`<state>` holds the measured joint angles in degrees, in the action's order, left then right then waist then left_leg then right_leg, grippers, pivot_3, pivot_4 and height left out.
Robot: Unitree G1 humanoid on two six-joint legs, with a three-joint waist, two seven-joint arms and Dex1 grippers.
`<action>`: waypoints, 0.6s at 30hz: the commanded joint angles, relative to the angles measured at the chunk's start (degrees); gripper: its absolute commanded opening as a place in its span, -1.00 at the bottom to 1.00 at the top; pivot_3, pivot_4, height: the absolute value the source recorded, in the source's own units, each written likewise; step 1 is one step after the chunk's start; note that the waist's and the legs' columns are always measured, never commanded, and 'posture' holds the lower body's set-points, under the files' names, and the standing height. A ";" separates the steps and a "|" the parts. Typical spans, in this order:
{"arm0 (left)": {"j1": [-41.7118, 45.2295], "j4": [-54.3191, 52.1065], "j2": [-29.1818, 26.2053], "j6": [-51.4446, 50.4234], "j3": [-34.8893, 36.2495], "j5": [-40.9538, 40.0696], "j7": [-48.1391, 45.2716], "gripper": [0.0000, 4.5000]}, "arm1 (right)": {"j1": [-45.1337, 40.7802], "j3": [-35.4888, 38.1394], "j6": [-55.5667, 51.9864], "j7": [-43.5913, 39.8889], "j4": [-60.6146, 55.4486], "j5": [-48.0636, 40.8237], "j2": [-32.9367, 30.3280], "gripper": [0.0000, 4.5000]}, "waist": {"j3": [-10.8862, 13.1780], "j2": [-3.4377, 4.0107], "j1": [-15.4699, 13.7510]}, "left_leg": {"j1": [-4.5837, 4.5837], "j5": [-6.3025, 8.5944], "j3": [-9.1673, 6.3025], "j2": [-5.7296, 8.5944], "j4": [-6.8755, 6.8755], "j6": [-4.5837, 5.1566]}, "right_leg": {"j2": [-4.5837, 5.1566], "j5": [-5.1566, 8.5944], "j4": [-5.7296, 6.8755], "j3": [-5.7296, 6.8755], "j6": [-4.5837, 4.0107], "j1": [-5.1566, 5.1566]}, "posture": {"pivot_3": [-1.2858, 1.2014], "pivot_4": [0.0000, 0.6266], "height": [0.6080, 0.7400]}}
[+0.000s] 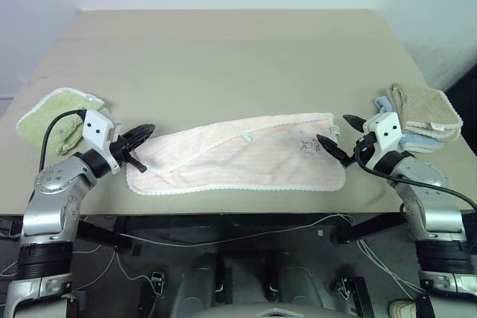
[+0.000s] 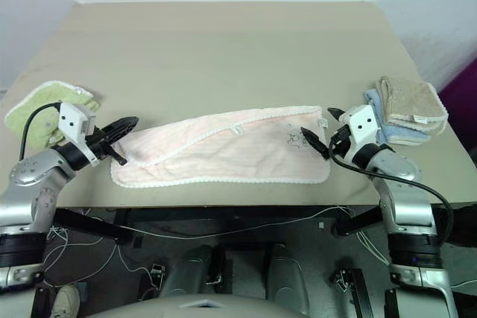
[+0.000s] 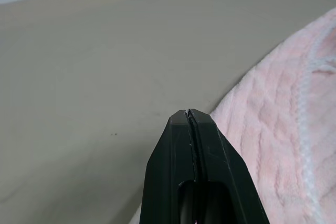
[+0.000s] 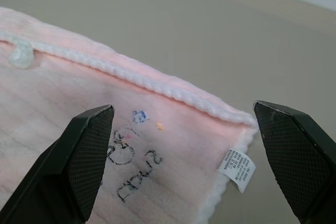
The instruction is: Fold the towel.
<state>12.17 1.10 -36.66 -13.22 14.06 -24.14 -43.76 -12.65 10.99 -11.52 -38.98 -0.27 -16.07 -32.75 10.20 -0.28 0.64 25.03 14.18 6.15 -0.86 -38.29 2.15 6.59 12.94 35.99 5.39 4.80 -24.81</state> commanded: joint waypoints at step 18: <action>-1.94 -3.60 -1.27 0.80 1.40 0.31 -0.48 -1.00 | -3.37 -2.04 0.02 0.78 -1.37 0.01 0.11 0.98 | 0.00 0.00 -0.10 | -0.01 0.01 -0.01 0.01 0.00 0.02 | 0.01 0.00 0.00 0.00 0.00 0.02 | 0.03 -0.52 1.00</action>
<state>9.22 -0.88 -36.54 -13.09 14.42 -24.08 -43.65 -14.98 8.39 -12.06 -38.56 -0.60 -15.93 -32.78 10.20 -0.29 0.54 25.02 14.19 6.15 -0.86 -38.30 2.18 6.61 12.94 35.98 5.39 4.79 -24.79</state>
